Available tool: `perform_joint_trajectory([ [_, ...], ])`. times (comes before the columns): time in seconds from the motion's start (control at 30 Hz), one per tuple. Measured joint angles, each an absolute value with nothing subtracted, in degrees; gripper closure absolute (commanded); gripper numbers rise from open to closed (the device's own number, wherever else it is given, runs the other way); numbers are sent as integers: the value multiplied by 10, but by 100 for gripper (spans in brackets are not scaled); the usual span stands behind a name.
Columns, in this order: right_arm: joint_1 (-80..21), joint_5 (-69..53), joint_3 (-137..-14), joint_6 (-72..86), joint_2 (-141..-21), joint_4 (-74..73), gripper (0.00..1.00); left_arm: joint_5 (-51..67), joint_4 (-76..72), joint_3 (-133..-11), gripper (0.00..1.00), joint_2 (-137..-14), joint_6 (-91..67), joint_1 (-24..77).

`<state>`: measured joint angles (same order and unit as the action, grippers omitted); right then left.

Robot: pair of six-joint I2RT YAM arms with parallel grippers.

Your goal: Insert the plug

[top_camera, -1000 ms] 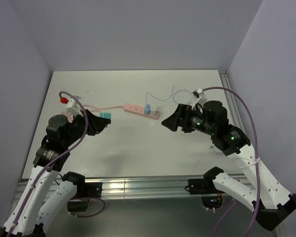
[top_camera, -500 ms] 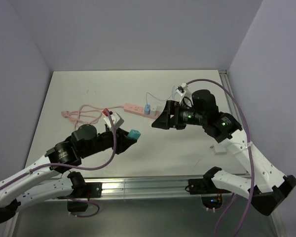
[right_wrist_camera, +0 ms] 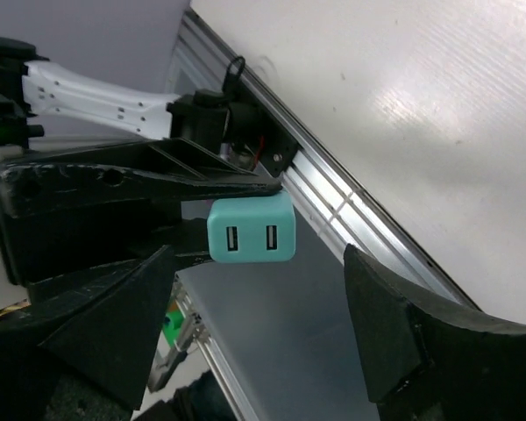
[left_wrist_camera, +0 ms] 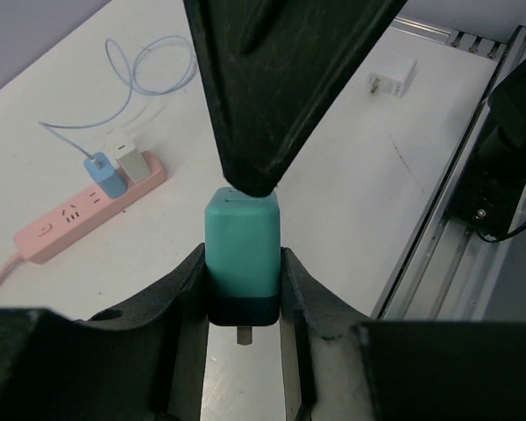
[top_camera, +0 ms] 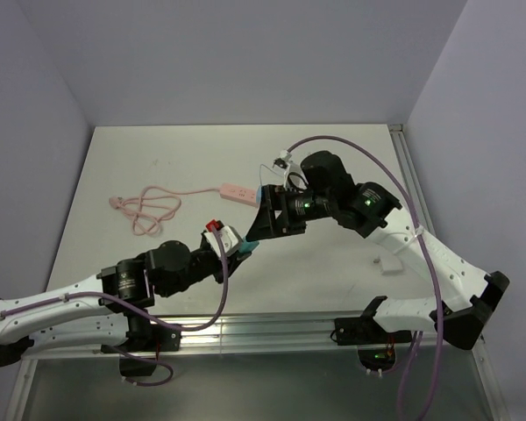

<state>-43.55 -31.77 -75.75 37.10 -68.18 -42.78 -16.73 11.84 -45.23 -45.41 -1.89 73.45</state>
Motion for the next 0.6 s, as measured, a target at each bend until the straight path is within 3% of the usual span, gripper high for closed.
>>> perform_joint_trajectory([
  [0.37, -486, -298, -825, 314, -750, -510, 22, -178, 119, -452, 100, -430, 5, 738],
  [0.6, -493, -298, -834, 295, -759, -517, 32, -174, 119, -449, 100, -436, 5, 738],
])
